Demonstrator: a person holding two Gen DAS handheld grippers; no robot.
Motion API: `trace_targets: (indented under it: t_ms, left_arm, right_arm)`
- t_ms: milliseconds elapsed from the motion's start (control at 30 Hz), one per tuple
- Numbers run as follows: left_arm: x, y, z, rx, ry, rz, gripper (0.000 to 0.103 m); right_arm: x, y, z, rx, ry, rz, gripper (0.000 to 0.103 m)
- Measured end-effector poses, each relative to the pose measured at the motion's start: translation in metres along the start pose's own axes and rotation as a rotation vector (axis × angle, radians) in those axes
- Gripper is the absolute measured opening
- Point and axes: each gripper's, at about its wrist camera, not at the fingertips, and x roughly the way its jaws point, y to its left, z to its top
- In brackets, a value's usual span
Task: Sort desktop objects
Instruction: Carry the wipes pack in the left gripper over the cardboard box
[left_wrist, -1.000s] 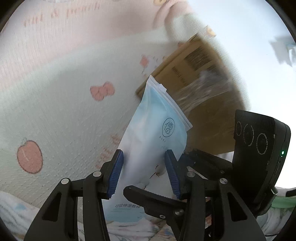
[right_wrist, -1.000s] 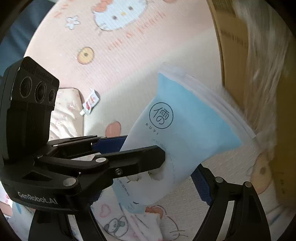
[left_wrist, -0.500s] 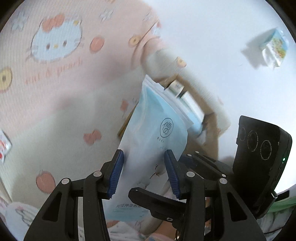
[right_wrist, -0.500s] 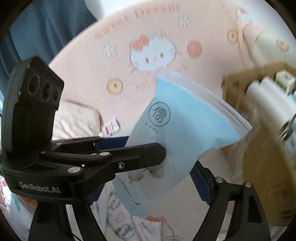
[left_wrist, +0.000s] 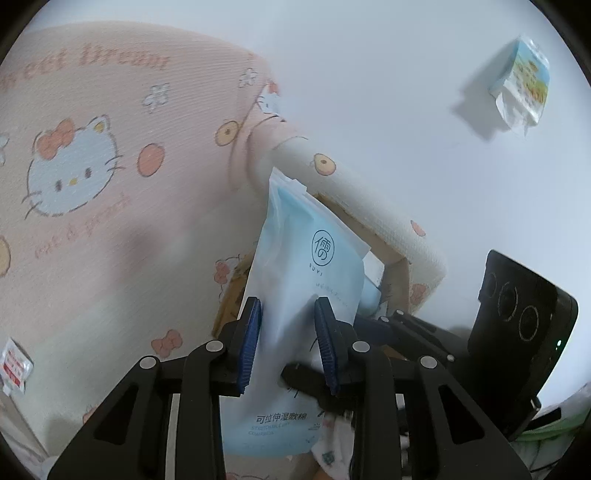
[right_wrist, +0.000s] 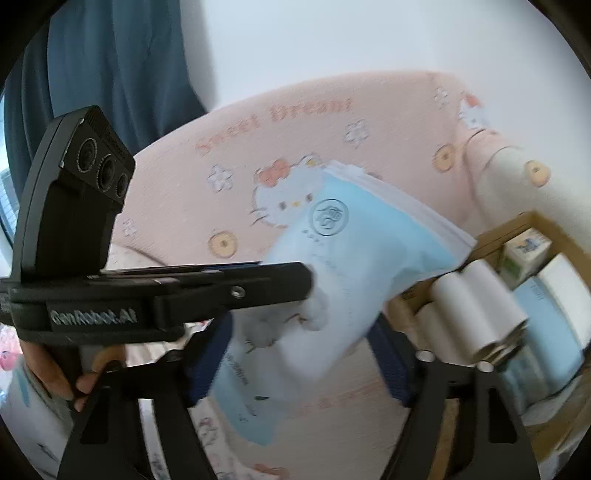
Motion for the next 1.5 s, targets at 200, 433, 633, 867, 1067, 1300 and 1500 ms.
trace_targets:
  t_ms: [200,433,633,867,1067,1300,1500]
  left_arm:
    - [0.024,-0.041,0.012,0.05,0.02,-0.024,0.033]
    - [0.069,-0.088,0.03,0.112,0.071,-0.064,0.033]
    - [0.109,-0.118,0.034,0.144,0.127,-0.098,0.033]
    - [0.143,-0.137,0.038,0.153,0.18,-0.137,0.033]
    - [0.174,-0.131,0.032,0.142,0.263,-0.107,0.033]
    - [0.198,-0.113,0.027,0.098,0.384,-0.075,0.033]
    - [0.226,-0.108,0.025,0.115,0.504,0.001,0.033]
  right_arm:
    - [-0.017,-0.035,0.008,0.04,-0.043,-0.034,0.054]
    - [-0.047,-0.084,0.007,0.083,-0.078,-0.1,0.054]
    - [-0.063,-0.125,0.0,0.093,-0.037,-0.142,0.054]
    - [-0.072,-0.155,0.0,0.114,0.006,-0.187,0.054]
    - [-0.057,-0.171,-0.004,0.112,0.099,-0.193,0.054]
    - [-0.033,-0.182,-0.012,0.1,0.247,-0.156,0.05]
    - [-0.019,-0.181,-0.016,0.04,0.367,-0.093,0.05]
